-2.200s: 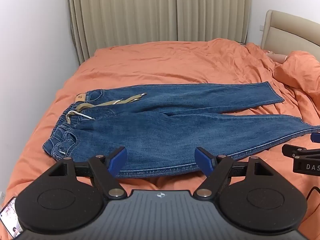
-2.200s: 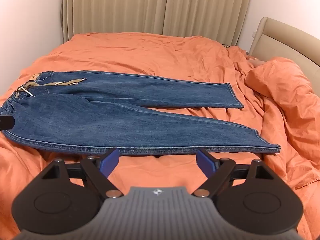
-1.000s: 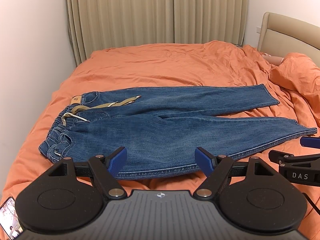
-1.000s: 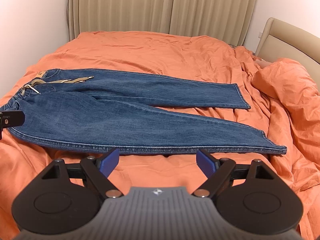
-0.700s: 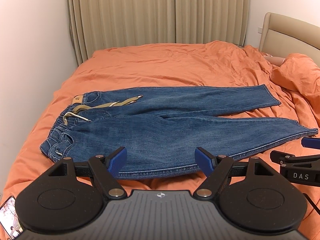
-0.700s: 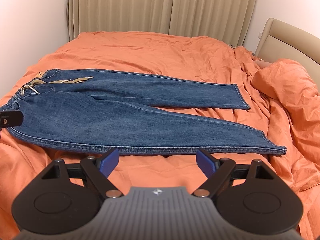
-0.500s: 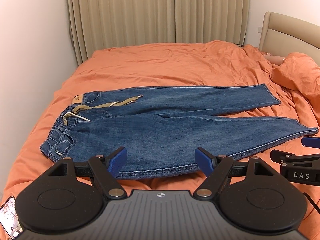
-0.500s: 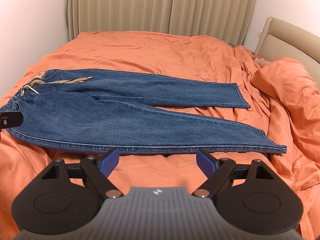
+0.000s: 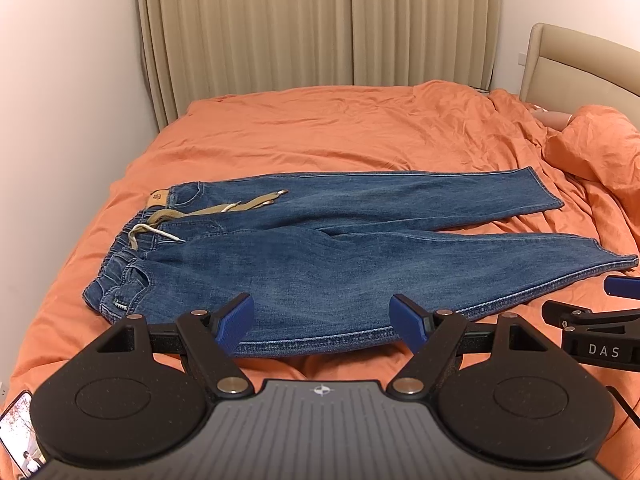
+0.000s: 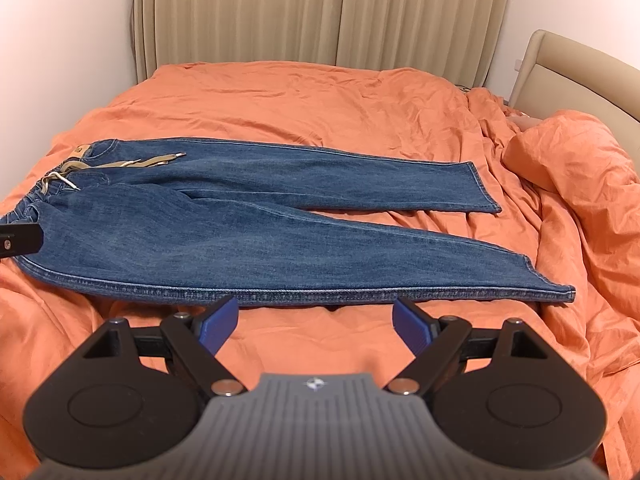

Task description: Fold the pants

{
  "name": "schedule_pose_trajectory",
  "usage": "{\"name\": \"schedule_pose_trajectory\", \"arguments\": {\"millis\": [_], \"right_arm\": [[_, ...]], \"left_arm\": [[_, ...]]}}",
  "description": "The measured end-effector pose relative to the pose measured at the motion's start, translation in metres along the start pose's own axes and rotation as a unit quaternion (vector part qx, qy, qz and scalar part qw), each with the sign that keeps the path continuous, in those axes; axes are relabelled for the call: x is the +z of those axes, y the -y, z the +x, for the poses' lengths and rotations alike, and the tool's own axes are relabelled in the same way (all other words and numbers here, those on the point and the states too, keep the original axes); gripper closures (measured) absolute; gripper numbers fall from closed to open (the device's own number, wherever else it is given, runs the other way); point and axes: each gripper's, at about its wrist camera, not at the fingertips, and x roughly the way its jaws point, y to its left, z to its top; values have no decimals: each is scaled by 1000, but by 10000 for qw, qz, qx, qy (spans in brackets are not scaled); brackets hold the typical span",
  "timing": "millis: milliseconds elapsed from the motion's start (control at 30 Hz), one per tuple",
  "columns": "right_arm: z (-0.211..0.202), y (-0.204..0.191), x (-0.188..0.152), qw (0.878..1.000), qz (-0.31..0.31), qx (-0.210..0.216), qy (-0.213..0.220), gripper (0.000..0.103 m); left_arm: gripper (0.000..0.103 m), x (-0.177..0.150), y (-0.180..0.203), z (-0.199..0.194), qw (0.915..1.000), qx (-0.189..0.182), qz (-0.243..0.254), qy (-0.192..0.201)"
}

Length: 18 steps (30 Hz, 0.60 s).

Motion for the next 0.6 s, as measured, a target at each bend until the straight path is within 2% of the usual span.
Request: {"name": "schedule_pose_trajectory", "arguments": {"millis": [600], "right_arm": [[-1, 4, 0, 10000, 69, -55, 11, 22]], "left_arm": [[13, 1, 7, -3, 10000, -35, 66, 65]]}}
